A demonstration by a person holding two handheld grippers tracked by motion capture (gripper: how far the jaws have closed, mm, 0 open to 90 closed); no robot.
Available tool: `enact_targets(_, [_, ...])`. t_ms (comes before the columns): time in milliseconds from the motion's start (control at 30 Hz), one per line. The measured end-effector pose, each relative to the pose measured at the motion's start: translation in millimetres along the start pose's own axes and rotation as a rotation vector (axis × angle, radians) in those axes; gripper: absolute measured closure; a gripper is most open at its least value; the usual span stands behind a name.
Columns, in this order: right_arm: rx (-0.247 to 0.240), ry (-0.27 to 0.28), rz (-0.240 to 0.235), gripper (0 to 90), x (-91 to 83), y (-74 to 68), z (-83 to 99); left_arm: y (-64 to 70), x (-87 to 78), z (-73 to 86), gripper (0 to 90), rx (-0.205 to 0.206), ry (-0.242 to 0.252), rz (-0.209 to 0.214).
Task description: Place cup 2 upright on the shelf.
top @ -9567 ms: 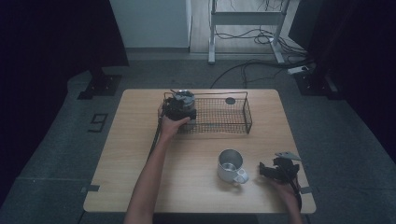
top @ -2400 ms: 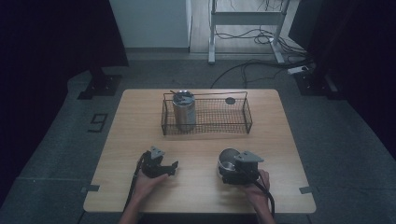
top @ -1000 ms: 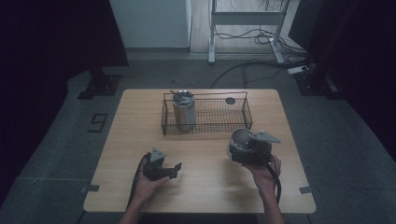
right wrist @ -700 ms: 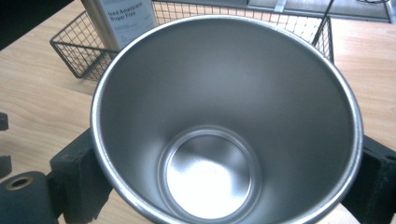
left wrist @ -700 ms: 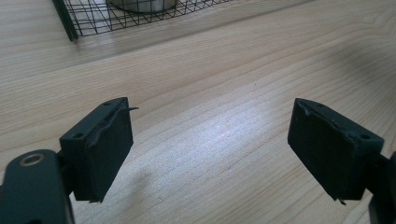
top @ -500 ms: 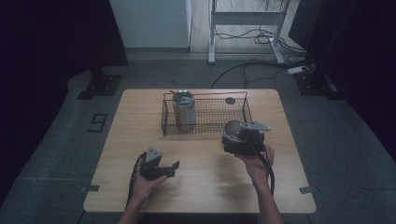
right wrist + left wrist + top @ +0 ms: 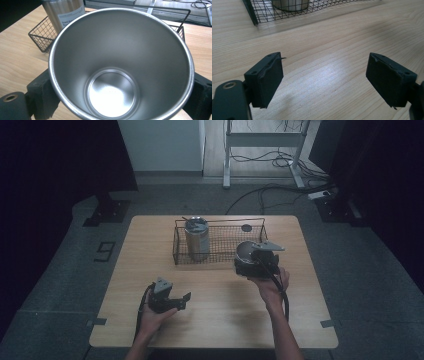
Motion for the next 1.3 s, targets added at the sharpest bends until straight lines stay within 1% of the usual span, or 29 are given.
enact_targets(133, [0.004,0.004,0.001,7.4,2.5,0.7,-6.7,1.0,0.9,0.2,14.4,0.004,-0.004,0.002])
enact_targets(367, [-0.005,0.001,0.013,7.4,9.1,3.5,-19.3,0.2,1.2,0.8,14.4,0.005,-0.007,0.000])
enact_targets(533, [-0.007,0.001,0.018,7.4,11.6,8.5,-28.0,-0.4,3.0,1.6,14.5,0.007,-0.014,-0.001])
enact_targets(700, [0.007,0.007,0.017,7.4,13.0,15.0,-34.3,0.5,4.7,2.9,14.4,0.015,-0.025,-0.005])
enact_targets(767, [0.014,0.006,0.019,7.4,13.7,18.1,-35.9,-0.4,3.4,2.5,14.4,0.016,-0.022,-0.012])
enact_targets(900, [0.008,0.001,0.030,7.4,14.9,23.5,-39.7,-4.0,-0.2,1.5,14.4,0.004,-0.009,-0.015])
enact_targets(1067, [0.017,0.002,0.018,7.4,18.5,28.3,-44.5,-6.0,3.2,3.9,14.4,0.002,-0.027,-0.023])
enact_targets(1133, [0.010,0.002,0.017,7.4,21.0,29.3,-46.5,-6.2,3.7,5.2,14.4,0.010,-0.035,-0.030])
enact_targets(1300, [-0.002,-0.006,0.026,7.4,27.6,32.7,-54.6,-10.4,2.8,6.9,14.3,-0.002,-0.034,-0.036])
Point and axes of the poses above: each handheld gripper's, and its own axes: x roughly forward along the jaws, z roughly out of its underside, y roughly to its right, the point moved 5 cm from there along x, roughly forward along the jaws, and after that the axes turned 8 degrees about -y, right-handed, at the moved point
